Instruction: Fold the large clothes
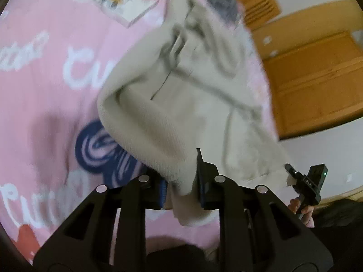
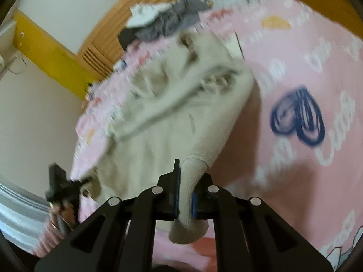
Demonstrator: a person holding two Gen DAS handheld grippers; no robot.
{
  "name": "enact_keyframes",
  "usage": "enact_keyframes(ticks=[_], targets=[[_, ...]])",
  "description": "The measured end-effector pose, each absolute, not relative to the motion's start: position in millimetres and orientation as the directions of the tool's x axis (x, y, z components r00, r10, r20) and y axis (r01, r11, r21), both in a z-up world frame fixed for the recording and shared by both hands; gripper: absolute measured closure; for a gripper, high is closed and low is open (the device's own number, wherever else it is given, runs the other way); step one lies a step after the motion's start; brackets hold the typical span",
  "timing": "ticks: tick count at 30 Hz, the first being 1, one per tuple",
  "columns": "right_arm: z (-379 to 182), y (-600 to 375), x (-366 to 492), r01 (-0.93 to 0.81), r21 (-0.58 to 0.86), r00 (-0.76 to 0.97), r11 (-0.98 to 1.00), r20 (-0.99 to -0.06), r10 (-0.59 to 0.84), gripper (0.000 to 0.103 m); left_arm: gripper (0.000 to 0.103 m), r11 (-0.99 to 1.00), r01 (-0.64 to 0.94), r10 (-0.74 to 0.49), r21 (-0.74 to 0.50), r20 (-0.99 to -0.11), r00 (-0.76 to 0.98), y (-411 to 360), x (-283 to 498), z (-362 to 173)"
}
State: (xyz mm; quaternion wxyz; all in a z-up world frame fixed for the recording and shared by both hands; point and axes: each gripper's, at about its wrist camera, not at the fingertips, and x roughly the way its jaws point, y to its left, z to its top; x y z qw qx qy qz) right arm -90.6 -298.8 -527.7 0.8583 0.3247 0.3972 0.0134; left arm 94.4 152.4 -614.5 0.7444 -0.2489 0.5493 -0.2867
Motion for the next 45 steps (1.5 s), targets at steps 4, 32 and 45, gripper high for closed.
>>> enact_keyframes(ticks=[4,32,45], targets=[[-474.8,-288.6,-75.4,0.233,0.594,0.749,0.770,-0.615,0.247,0.095,0.084,0.656,0.186,-0.745,-0.732,-0.586,0.320,165.5,95.5,-586.6],[-450.5,-480.8,265.4,0.172,0.795,0.785,0.582,-0.467,0.406,0.095,0.084,0.819,-0.026,-0.483,-0.573,-0.713,0.508,64.4,420.3,-476.7],[-574.1,-519.5,420.4,0.360,0.734,0.638,0.576,-0.644,0.423,0.095,0.084,0.806,-0.244,-0.380,-0.540,-0.786,0.488,48.2,530.2,-558.4]])
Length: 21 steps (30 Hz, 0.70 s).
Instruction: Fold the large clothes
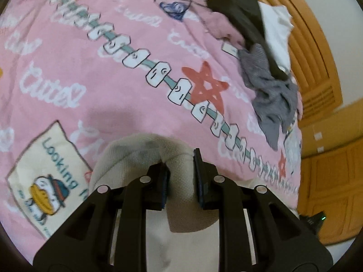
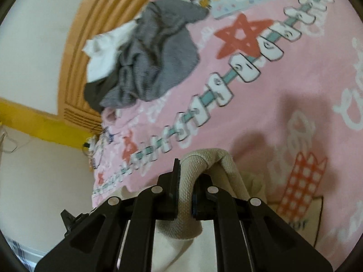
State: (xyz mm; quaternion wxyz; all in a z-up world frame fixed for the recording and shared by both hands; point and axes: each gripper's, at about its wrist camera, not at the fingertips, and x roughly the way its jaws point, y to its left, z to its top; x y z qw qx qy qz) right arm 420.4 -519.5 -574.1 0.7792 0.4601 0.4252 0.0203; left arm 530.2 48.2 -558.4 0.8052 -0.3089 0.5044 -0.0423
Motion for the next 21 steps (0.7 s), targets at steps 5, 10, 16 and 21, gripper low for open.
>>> enact_keyframes(ticks=[5,10,16,21], targets=[[-601.1,-525.2,433.1,0.379,0.714,0.612,0.589,-0.670,0.419,0.094,0.084,0.825,-0.243,-0.368,-0.510,-0.812,0.452,41.2,549.5,-587.2],[-620.1,-534.0,433.4,0.407,0.750,0.562,0.521,-0.655,0.504,0.075,0.084,0.747,-0.335,-0.445,-0.575,-0.806,0.390,45.9,552.4,-611.4],[-587.5,-560.2,400.3,0.361,0.874,0.711,0.326,-0.484,0.510,0.032,0.014,0.528,-0.314,-0.694,-0.789,-0.614,0.376,63.4,547.5,-592.5],[-514.0,-527.9,353.6,0.185,0.810,0.775,0.556,-0.468,0.424,0.059,0.014,0.612,-0.214,-0.611,-0.761,-0.627,0.482,59.0,523.3,-532.4]])
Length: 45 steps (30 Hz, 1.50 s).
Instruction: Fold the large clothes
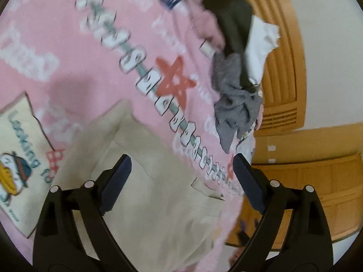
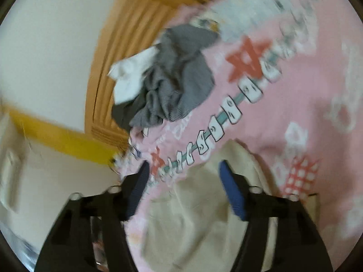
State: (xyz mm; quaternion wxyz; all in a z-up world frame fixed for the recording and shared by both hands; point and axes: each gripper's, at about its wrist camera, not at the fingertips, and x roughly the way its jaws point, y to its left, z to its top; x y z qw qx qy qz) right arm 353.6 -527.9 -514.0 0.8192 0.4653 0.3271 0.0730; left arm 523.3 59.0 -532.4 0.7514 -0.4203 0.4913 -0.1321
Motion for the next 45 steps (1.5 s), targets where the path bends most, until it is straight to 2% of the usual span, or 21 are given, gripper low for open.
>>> enact_keyframes(ticks=[2,4,7,10,11,12,14,19,22,27,30,32,34,37,39,41,42,43,45], targets=[[-499.5,-496.6,335.8,0.108,0.773,0.761,0.625,-0.469,0.449,0.064,0.014,0.680,-0.114,-0.611,-0.725,-0.645,0.458,37.5,503.2,-516.8],[-500.9,-451.0,315.9,0.013,0.755,0.717,0.656,-0.464,0.520,0.066,0.014,0.772,0.000,-0.588,-0.636,-0.713,0.381,0.2,469.8,-513.9],[-532.8,-377.6,304.9,-0.028,0.740,0.595,0.672,-0.528,0.606,0.071,0.014,0.844,0.092,-0.530,-0.529,-0.793,0.301,-43.0,425.9,-537.5],[-569.9,-327.5,311.0,-0.032,0.696,0.498,0.718,-0.611,0.615,0.082,0.015,0.910,0.164,-0.413,-0.381,-0.870,0.271,-72.6,405.1,-567.9],[-583.9,-316.5,319.0,-0.004,0.673,0.464,0.740,-0.654,0.598,0.091,0.017,0.944,0.195,-0.315,-0.267,-0.905,0.285,-84.9,401.8,-582.1],[-594.9,-310.1,328.7,0.020,0.645,0.432,0.764,-0.695,0.575,0.097,0.025,0.958,0.207,-0.254,-0.198,-0.920,0.298,-89.5,399.5,-592.1],[-609.8,-305.9,348.5,0.059,0.579,0.409,0.813,-0.757,0.509,0.102,0.026,0.972,0.208,-0.169,-0.106,-0.935,0.313,-96.2,404.6,-610.8],[-623.8,-307.2,403.8,0.088,0.408,0.382,0.909,-0.856,0.347,0.103,0.026,0.978,0.209,-0.070,0.009,-0.927,0.367,-104.0,425.5,-631.7],[-636.6,-306.0,427.4,0.071,0.319,0.364,0.945,-0.890,0.274,0.103,0.025,0.973,0.221,-0.032,0.063,-0.913,0.406,-105.6,440.1,-639.9],[-632.6,-299.4,434.1,0.027,0.216,0.386,0.976,-0.903,0.189,0.103,0.026,0.988,0.118,0.040,0.098,-0.907,0.420,-109.7,451.3,-638.8],[-612.0,-311.4,387.3,0.028,0.261,0.482,0.965,-0.849,0.216,0.102,0.034,0.986,0.139,0.024,0.096,-0.892,0.452,-116.8,425.8,-622.9],[-599.1,-322.5,344.3,0.036,0.291,0.554,0.956,-0.802,0.223,0.097,0.034,0.979,0.186,-0.011,0.085,-0.887,0.462,-123.0,410.1,-615.6],[-591.5,-337.2,294.3,0.072,0.283,0.614,0.956,-0.768,0.181,0.097,0.034,0.971,0.233,-0.064,0.053,-0.881,0.469,-128.2,386.4,-605.0],[-615.5,-349.4,248.0,0.119,0.243,0.598,0.963,-0.792,0.126,0.103,0.035,0.970,0.241,-0.104,0.025,-0.854,0.509,-129.8,357.7,-597.1],[-637.6,-352.3,233.3,0.073,0.245,0.589,0.967,-0.793,0.157,0.103,0.033,0.969,0.247,-0.102,0.031,-0.855,0.509,-129.8,354.8,-608.9],[-642.9,-337.7,231.1,0.009,0.124,0.620,0.992,-0.779,0.092,0.103,0.031,0.952,0.286,-0.052,0.109,-0.864,0.501,-134.9,359.9,-637.1],[-644.2,-330.2,234.7,-0.004,0.075,0.620,0.997,-0.783,0.061,0.103,0.027,0.941,0.304,-0.032,0.149,-0.855,0.518,-137.9,361.7,-646.4],[-643.5,-328.3,238.4,0.006,0.074,0.617,0.997,-0.785,0.054,0.103,0.024,0.937,0.300,-0.012,0.178,-0.844,0.536,-140.0,361.9,-645.8],[-635.5,-338.5,237.5,0.056,0.161,0.619,0.985,-0.780,0.093,0.103,0.023,0.947,0.276,0.000,0.167,-0.856,0.518,-139.9,364.5,-637.9]])
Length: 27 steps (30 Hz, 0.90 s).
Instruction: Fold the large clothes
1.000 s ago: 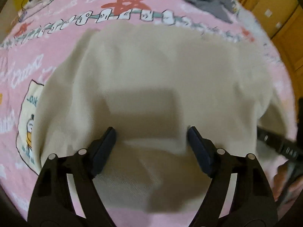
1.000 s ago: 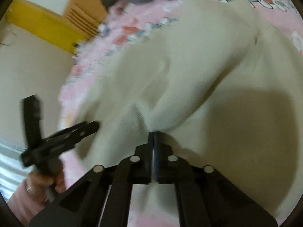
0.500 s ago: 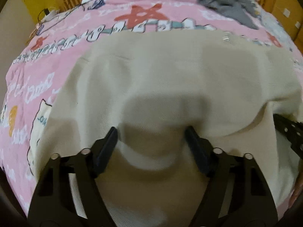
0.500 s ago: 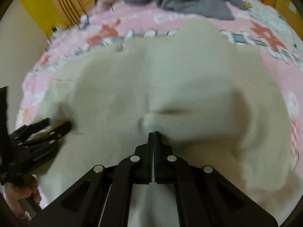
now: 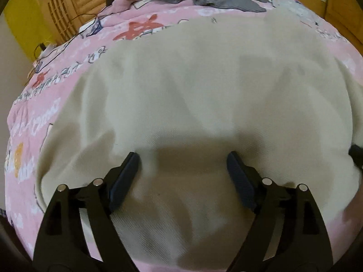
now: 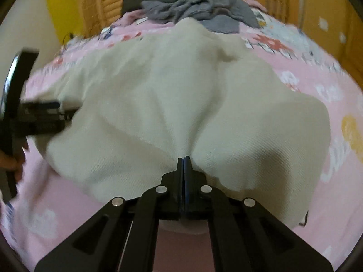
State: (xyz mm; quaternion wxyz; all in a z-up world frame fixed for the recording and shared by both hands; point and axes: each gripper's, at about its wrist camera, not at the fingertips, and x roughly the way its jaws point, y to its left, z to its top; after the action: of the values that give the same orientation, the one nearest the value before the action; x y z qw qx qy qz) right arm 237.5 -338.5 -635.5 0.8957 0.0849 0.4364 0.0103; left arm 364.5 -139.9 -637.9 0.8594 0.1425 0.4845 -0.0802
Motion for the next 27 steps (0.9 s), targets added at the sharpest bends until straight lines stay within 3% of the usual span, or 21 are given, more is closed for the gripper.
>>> enact_keyframes(ticks=[4,5,6,7,8,10,11,12,13,16,18,23,27], targets=[[-620.7,-368.0,190.1,0.171,0.385,0.673,0.907,-0.718,0.177,0.096,0.027,0.967,0.243,-0.073,0.076,-0.832,0.551,-127.4,351.7,-603.3],[-619.5,-375.7,175.0,0.218,0.444,0.683,0.869,-0.705,0.189,0.077,0.028,0.964,0.260,-0.107,0.057,-0.811,0.575,-127.4,344.7,-592.3],[-621.0,-381.8,160.4,0.270,0.484,0.689,0.832,-0.701,0.184,0.042,0.028,0.960,0.268,-0.106,0.076,-0.790,0.604,-131.2,338.2,-583.9],[-621.5,-383.8,155.3,0.294,0.515,0.697,0.805,-0.692,0.189,0.027,0.028,0.954,0.274,-0.085,0.124,-0.764,0.640,-138.2,332.5,-575.7],[-625.6,-388.2,143.2,0.295,0.567,0.715,0.769,-0.665,0.216,0.024,0.028,0.945,0.274,-0.053,0.180,-0.742,0.668,-145.4,327.7,-571.6],[-633.8,-390.6,134.2,0.294,0.584,0.710,0.756,-0.664,0.237,0.024,0.031,0.911,0.271,0.030,0.312,-0.703,0.710,-163.3,321.7,-567.9],[-639.3,-392.1,135.4,0.301,0.579,0.703,0.758,-0.672,0.234,0.024,0.052,0.901,0.280,0.042,0.332,-0.707,0.706,-171.0,322.1,-566.7],[-644.9,-396.2,136.6,0.318,0.588,0.700,0.743,-0.675,0.235,0.024,0.069,0.906,0.297,0.019,0.302,-0.729,0.684,-174.0,323.2,-565.1],[-649.9,-400.7,138.9,0.331,0.612,0.700,0.718,-0.669,0.248,0.024,0.069,0.916,0.310,-0.013,0.253,-0.756,0.654,-174.9,324.9,-563.5],[-664.5,-422.0,150.2,0.377,0.720,0.730,0.582,-0.618,0.292,0.025,0.095,0.943,0.319,-0.109,0.090,-0.826,0.553,-174.3,336.4,-564.7],[-671.3,-436.1,160.2,0.394,0.766,0.755,0.507,-0.585,0.298,0.025,0.103,0.946,0.317,-0.123,0.066,-0.832,0.540,-176.4,335.5,-566.4],[-679.8,-445.7,183.7,0.435,0.783,0.757,0.444,-0.585,0.290,0.018,0.103,0.955,0.278,-0.219,-0.099,-0.871,0.441,-166.9,346.8,-580.0],[-653.6,-431.3,191.1,0.421,0.735,0.744,0.531,-0.615,0.261,0.028,0.103,0.951,0.149,-0.301,-0.270,-0.917,0.260,-152.5,369.5,-632.2]])
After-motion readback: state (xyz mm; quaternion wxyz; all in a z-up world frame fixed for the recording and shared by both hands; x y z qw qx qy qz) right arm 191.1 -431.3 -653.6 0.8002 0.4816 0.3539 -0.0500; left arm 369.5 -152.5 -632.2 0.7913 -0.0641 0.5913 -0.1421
